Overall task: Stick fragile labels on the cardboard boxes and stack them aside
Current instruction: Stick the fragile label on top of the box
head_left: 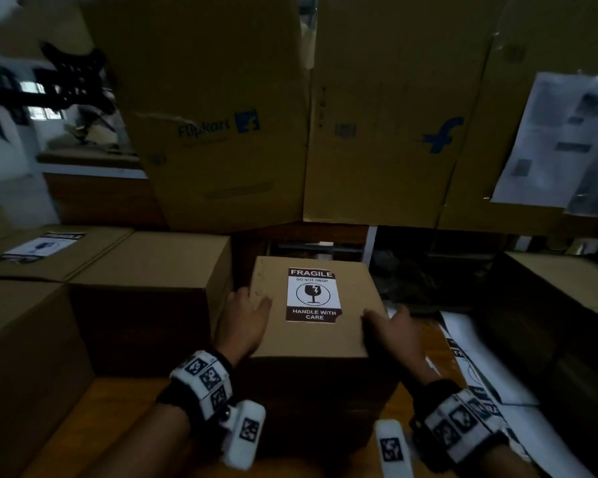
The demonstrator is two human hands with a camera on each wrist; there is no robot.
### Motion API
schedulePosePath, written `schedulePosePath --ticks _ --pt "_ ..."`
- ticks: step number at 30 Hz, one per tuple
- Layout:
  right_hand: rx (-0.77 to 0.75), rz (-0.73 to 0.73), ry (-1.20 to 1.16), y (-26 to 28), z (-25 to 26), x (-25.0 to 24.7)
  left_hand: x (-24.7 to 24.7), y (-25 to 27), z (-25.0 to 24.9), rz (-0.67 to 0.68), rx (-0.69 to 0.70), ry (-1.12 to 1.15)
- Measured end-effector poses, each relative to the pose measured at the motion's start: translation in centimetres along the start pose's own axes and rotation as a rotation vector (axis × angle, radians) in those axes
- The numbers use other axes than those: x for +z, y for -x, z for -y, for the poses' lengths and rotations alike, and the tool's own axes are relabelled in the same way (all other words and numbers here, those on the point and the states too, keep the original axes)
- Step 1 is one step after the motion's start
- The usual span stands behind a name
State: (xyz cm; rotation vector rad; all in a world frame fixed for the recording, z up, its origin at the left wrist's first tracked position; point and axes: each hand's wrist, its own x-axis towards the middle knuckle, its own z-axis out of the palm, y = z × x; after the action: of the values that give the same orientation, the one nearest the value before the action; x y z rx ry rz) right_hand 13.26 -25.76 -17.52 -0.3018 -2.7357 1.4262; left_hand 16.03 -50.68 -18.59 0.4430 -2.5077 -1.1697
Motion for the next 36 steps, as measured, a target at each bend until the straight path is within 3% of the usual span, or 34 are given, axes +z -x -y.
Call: schedulePosePath --ticks 2,8,12,17,20,27,31,33,36 --pt "0.049 0.069 -0.090 1.2 -0.8 -0.5 -0.6 2.2 -0.3 -0.058 -0.006 0.036" --pt "-0.140 0.138 -0.181 8.4 -4.4 -2.5 -1.4 9.7 0.7 -0.095 -0.113 0.147" --pt "-0.145 0.193 -0.259 12.0 -7.1 -3.0 -1.5 14.6 2.6 -0.141 -0.118 0.240" --pt "-0.217 0.304 -0.239 15.4 -6.0 -3.8 -4.9 19.8 2.7 -0.159 -0.046 0.405" --pt "-0.306 0.385 -0.244 16.8 -3.7 -3.0 -8.8 21.4 2.7 -0.241 -0.034 0.446" --pt "-0.488 0.572 -0.190 20.6 3.6 3.2 -18.8 20.8 6.5 -0.487 -0.079 0.186" --pt "-0.561 0.698 -0.101 21.7 6.1 8.2 -22.9 18.5 10.7 -0.383 -0.089 -0.042" --pt "-0.575 0.772 0.039 21.9 6.8 10.7 -24.0 17.6 12.5 -0.303 -0.057 -0.324" --pt "-0.641 0.704 0.217 21.8 7.4 14.1 -25.3 16.0 15.0 -0.220 0.084 -0.613"
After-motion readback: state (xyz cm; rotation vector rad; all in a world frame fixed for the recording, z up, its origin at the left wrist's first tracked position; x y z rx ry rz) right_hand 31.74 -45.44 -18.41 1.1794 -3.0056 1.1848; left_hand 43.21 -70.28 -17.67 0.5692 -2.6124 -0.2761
